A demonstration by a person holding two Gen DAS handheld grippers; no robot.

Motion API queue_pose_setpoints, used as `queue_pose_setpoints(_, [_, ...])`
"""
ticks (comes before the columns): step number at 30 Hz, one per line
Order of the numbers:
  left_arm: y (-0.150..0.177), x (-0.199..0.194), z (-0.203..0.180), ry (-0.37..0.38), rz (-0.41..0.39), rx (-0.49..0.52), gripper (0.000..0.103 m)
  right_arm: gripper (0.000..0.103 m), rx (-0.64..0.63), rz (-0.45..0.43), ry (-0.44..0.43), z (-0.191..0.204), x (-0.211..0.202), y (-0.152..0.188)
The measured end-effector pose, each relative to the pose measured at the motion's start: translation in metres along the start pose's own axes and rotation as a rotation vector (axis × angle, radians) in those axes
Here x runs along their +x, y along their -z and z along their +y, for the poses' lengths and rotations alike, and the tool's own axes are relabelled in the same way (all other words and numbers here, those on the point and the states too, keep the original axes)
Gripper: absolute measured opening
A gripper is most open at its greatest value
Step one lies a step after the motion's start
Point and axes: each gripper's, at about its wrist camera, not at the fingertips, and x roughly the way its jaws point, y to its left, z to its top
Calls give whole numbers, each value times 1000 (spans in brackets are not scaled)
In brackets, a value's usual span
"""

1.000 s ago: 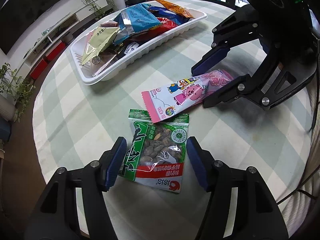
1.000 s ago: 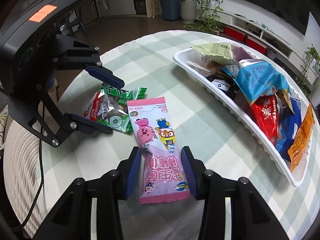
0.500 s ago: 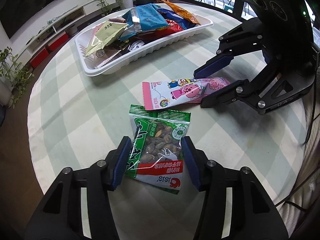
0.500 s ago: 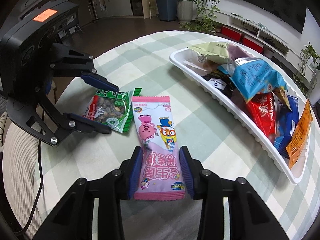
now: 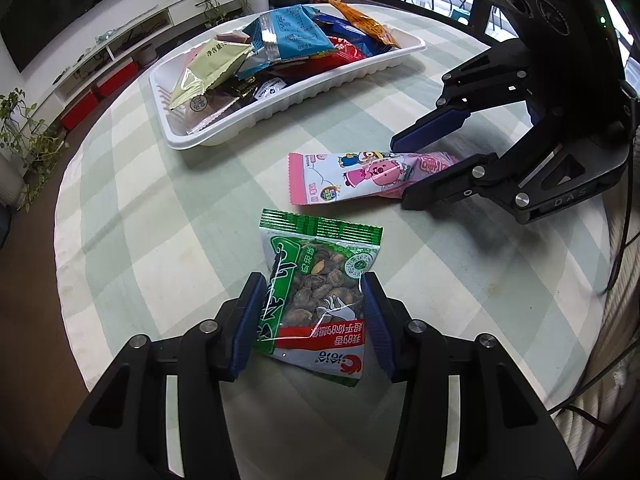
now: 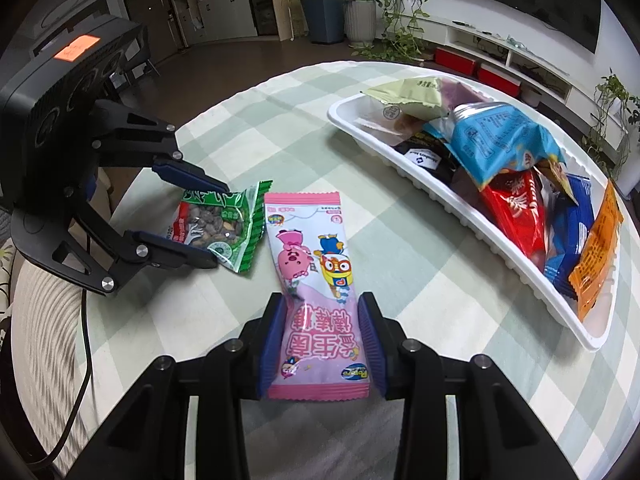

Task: Organize snacks
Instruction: 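Close the left tool on the green seed packet while the right tool holds the pink packet, then lift and carry both held packets over the white tray with both tools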

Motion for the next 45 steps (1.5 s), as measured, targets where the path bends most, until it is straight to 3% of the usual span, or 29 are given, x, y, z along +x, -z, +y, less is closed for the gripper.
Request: queue_pose_setpoints(45, [-15, -14, -16, 57, -16, -57, 45, 40, 162, -30, -60, -22, -18, 22])
